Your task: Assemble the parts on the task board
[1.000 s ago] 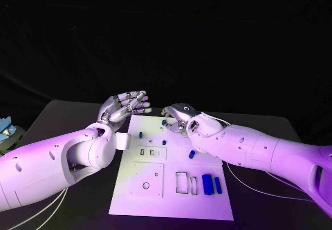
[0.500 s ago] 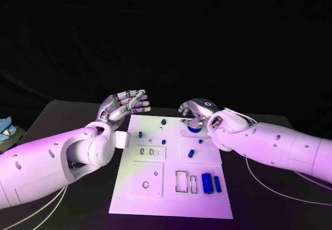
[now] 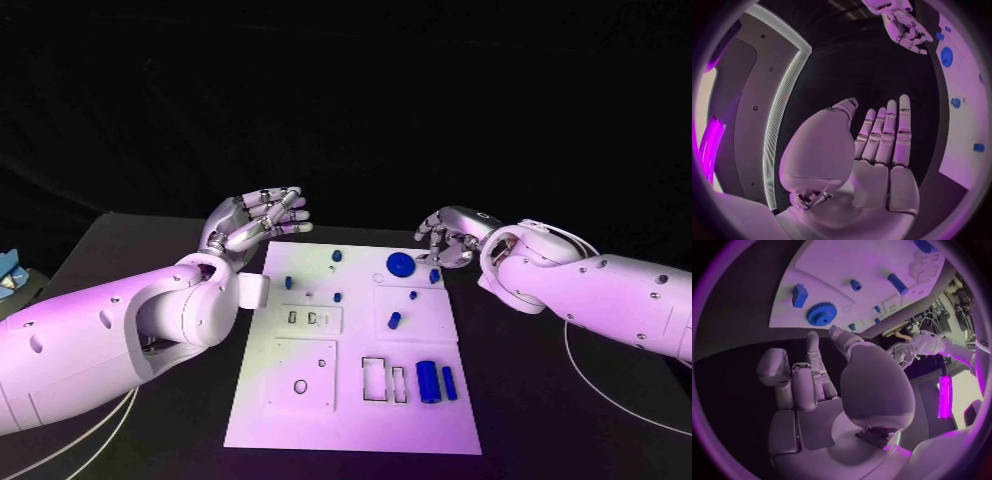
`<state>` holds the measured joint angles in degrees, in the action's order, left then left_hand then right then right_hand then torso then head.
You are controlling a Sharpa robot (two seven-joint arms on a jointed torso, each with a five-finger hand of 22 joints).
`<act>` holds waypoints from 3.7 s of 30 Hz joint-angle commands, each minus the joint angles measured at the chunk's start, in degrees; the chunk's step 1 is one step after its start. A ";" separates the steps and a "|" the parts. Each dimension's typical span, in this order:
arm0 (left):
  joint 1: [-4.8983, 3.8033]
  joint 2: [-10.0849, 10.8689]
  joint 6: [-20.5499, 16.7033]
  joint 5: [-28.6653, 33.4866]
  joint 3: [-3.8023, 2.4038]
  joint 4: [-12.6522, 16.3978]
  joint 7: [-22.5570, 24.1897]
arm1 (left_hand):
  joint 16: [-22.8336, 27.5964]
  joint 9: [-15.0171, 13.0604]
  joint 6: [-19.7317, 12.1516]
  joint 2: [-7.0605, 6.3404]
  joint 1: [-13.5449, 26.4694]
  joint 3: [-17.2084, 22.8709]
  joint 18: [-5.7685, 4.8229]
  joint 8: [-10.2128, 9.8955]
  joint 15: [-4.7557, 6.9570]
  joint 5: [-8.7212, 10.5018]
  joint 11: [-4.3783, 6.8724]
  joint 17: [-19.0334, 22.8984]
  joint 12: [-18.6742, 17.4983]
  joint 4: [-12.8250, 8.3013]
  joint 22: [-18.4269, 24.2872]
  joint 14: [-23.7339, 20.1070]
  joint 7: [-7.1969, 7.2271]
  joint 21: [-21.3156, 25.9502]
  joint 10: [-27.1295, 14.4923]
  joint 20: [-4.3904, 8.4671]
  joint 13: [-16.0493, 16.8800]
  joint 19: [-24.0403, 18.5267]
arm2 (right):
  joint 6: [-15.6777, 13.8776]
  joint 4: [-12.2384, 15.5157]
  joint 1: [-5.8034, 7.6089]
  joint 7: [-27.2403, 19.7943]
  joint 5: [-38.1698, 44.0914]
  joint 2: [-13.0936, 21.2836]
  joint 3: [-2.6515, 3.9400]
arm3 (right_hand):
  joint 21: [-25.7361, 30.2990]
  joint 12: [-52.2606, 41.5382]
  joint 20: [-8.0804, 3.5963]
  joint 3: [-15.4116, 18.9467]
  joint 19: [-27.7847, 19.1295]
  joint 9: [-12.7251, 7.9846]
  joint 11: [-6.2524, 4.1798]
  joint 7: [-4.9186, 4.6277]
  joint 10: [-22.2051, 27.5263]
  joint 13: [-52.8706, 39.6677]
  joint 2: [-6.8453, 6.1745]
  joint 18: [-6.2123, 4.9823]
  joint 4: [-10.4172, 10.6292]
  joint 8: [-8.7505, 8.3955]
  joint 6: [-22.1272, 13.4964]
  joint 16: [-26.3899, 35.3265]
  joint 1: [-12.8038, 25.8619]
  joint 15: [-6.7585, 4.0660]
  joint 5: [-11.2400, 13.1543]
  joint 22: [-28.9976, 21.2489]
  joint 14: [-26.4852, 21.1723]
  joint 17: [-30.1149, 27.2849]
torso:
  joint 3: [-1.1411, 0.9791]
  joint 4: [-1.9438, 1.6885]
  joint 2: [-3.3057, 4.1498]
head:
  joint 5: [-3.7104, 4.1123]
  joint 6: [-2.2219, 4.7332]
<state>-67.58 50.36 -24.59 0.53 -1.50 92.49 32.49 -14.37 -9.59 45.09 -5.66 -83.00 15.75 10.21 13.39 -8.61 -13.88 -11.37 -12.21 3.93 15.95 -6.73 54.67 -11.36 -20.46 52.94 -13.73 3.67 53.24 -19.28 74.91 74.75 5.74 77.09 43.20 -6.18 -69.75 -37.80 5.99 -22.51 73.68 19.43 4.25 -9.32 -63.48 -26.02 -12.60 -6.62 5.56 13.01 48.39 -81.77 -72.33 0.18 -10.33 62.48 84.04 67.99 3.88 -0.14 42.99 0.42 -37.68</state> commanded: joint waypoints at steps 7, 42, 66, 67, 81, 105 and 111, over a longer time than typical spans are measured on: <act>-0.05 -0.24 0.84 0.14 -0.04 -0.18 0.54 | 0.23 0.07 -0.23 -0.45 0.36 0.24 0.27 -0.29 0.10 0.38 -0.10 -0.10 -0.24 0.02 0.07 -0.21 -2.88 -0.23 -0.16 -0.06 -0.02 0.34 | 4.84 -1.78 -0.49 1.36 -1.58 -1.45 -0.06 | -0.49 -11.12 0.34 2.28 0.80 0.39 0.42 -0.35 4.05 -9.54 0.42 0.83 2.32 0.83 -2.07 -1.38 -2.23 0.10 -0.26 1.55 2.20 2.28 | 0.07 -0.15 0.07 | 0.38 0.39; -0.05 -0.65 1.26 0.14 -0.04 -0.60 0.17 | 0.35 0.13 -0.46 -0.49 0.42 0.31 0.25 -0.42 0.07 0.39 -0.15 -0.13 -0.28 0.01 0.13 -0.27 -2.95 -0.18 -0.25 -0.06 -0.03 0.35 | 6.35 -8.40 -1.53 0.01 -3.33 -7.54 -0.40 | -4.95 -37.46 0.83 3.68 4.40 0.90 0.73 -0.51 -9.91 -41.00 2.56 2.02 5.68 3.10 -0.92 -6.36 -3.52 0.62 -1.12 8.32 4.52 14.77 | 0.05 -0.22 0.21 | 0.08 -0.33; -0.04 -0.79 1.63 0.14 -0.04 -0.95 -0.29 | 0.51 0.22 -0.83 -0.51 0.48 0.41 0.23 -0.61 0.01 0.41 -0.21 -0.15 -0.32 0.01 0.20 -0.38 -3.00 -0.12 -0.42 -0.09 -0.04 0.33 | 2.02 -6.92 -2.18 2.59 7.97 -7.80 -0.53 | -7.01 -40.86 0.06 1.11 5.84 2.40 -0.32 0.68 -13.34 -46.12 2.90 2.56 4.89 5.22 2.61 -6.89 -4.50 -0.27 0.72 11.24 4.83 16.44 | 0.03 -0.20 0.23 | 0.13 -0.47; -0.04 -0.80 1.64 0.14 -0.04 -0.95 -0.30 | 0.51 0.22 -0.83 -0.51 0.48 0.41 0.23 -0.61 0.01 0.41 -0.21 -0.15 -0.32 0.01 0.20 -0.38 -3.00 -0.12 -0.42 -0.09 -0.04 0.33 | 2.04 -6.70 -2.21 2.77 8.49 -7.79 -0.54 | -7.01 -40.86 0.06 1.11 5.84 2.40 -0.32 0.68 -13.34 -46.12 2.90 2.56 4.89 5.22 2.61 -6.89 -4.50 -0.27 0.72 11.24 4.83 16.44 | 0.03 -0.19 0.25 | 0.12 -0.49; -0.04 -0.86 1.64 0.14 -0.04 -1.01 -0.59 | 0.61 0.32 -1.27 -0.53 0.55 0.45 0.21 -0.80 -0.03 0.46 -0.28 -0.16 -0.37 0.02 0.26 -0.45 -3.10 -0.08 -0.60 -0.11 -0.06 0.32 | 2.79 -5.83 -2.59 4.07 11.70 -7.95 -0.74 | -7.36 -40.97 0.02 0.46 6.09 2.73 -0.37 0.72 -13.53 -46.50 2.38 2.67 4.60 5.25 2.56 -6.99 -4.54 -0.30 -0.54 11.81 4.89 16.78 | 0.03 -0.30 0.28 | 0.14 -0.47; -0.03 -1.04 1.39 0.14 -0.04 -1.23 -0.84 | 0.79 0.36 -1.42 -0.36 0.34 0.79 0.21 -0.94 -0.09 0.47 -0.36 -0.22 -0.36 -0.15 0.35 -0.50 -3.18 -0.02 -0.85 -0.13 -0.05 0.33 | -9.23 2.63 -2.33 5.42 14.91 -8.50 -0.60 | -8.73 -41.88 -0.27 -2.32 7.22 3.85 -0.70 1.04 -15.00 -48.40 1.31 3.07 4.47 5.55 3.33 -7.30 -3.16 -0.59 -8.14 13.87 5.12 17.93 | 0.05 -0.32 0.33 | -0.24 -0.18; -0.03 -1.17 1.42 0.14 -0.04 -1.24 -0.85 | 0.81 0.36 -1.37 -0.36 0.25 0.87 0.21 -0.94 -0.09 0.47 -0.36 -0.23 -0.35 -0.23 0.36 -0.50 -3.18 -0.01 -0.87 -0.13 -0.05 0.34 | -9.04 1.93 -2.31 6.03 15.26 -11.15 -0.60 | -8.75 -41.85 -0.27 -2.33 7.24 3.86 -0.69 1.03 -14.98 -48.37 1.27 3.08 4.50 5.53 3.29 -7.31 -3.08 -0.59 -8.18 13.90 5.13 17.98 | 0.15 -0.39 0.32 | -0.32 -0.17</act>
<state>-67.55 49.33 -24.01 0.58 -1.49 91.18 31.42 -13.92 -9.27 43.93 -5.88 -82.78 16.22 10.21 12.83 -8.61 -13.66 -11.78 -12.37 3.94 15.80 -6.45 54.67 -11.45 -20.46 52.53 -13.73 3.67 53.24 -27.42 77.14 72.41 10.67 90.75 32.52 -6.80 -78.38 -79.52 5.75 -24.46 80.54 22.07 3.59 -8.42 -78.01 -74.45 -11.37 -4.40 10.13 18.39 51.24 -88.77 -75.56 -0.02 -18.32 74.94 83.82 74.91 4.00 -0.49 43.31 0.14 -37.85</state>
